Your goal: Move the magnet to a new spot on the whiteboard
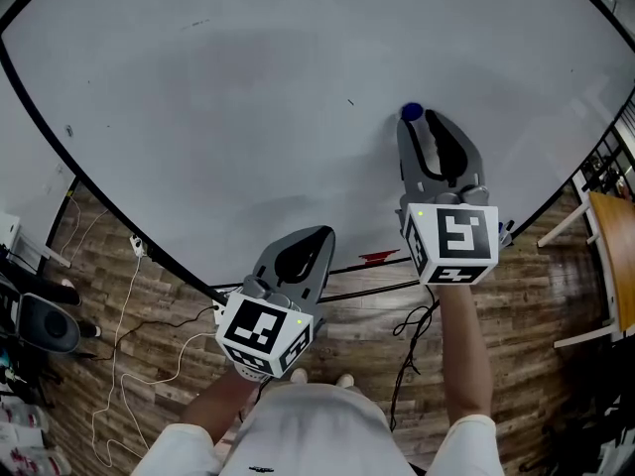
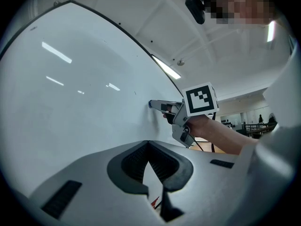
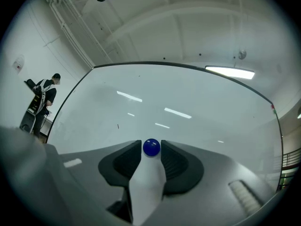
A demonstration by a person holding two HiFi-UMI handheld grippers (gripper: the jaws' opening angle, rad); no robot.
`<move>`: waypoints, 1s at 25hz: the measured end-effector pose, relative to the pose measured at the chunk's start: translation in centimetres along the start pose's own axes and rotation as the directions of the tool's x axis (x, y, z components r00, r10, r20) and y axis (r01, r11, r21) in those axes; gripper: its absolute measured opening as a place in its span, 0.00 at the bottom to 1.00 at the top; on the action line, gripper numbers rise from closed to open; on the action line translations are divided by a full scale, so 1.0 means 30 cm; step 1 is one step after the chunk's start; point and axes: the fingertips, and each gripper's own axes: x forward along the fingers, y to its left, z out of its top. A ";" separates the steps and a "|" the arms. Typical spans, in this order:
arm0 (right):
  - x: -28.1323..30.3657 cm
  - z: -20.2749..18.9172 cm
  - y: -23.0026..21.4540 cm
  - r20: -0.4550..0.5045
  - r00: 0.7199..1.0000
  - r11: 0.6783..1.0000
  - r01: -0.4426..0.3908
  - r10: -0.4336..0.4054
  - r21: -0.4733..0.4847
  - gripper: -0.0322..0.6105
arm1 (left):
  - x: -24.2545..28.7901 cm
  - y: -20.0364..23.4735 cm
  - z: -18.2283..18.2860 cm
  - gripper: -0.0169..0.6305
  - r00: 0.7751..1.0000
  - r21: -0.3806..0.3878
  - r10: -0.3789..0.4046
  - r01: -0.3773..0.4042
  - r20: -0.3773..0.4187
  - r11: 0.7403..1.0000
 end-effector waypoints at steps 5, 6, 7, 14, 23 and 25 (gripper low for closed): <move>-0.057 0.018 -0.007 0.007 1.000 1.000 0.011 -0.011 0.011 0.26 | -0.010 -0.016 0.005 0.04 1.000 -0.005 -0.006 0.006 0.001 1.000; -0.069 0.018 -0.009 0.007 1.000 1.000 0.013 -0.013 0.014 0.26 | -0.010 -0.017 0.004 0.04 1.000 -0.005 -0.007 0.007 0.001 1.000; -0.082 0.017 -0.010 0.005 1.000 1.000 0.013 -0.013 0.014 0.26 | -0.010 -0.018 0.003 0.04 1.000 -0.006 -0.008 0.008 0.001 1.000; -0.184 -0.017 0.000 -0.010 1.000 1.000 0.015 -0.015 0.025 0.25 | -0.016 -0.024 -0.025 0.04 1.000 -0.011 -0.008 0.008 -0.013 1.000; -0.313 -0.100 0.030 -0.049 0.998 0.999 0.030 -0.029 0.012 0.11 | -0.036 0.003 -0.066 0.04 1.000 -0.011 0.013 -0.013 -0.028 1.000; -0.337 -0.121 0.031 -0.060 0.998 0.999 0.037 -0.035 0.034 0.08 | -0.040 0.004 -0.074 0.04 0.999 -0.007 0.018 -0.019 -0.031 1.000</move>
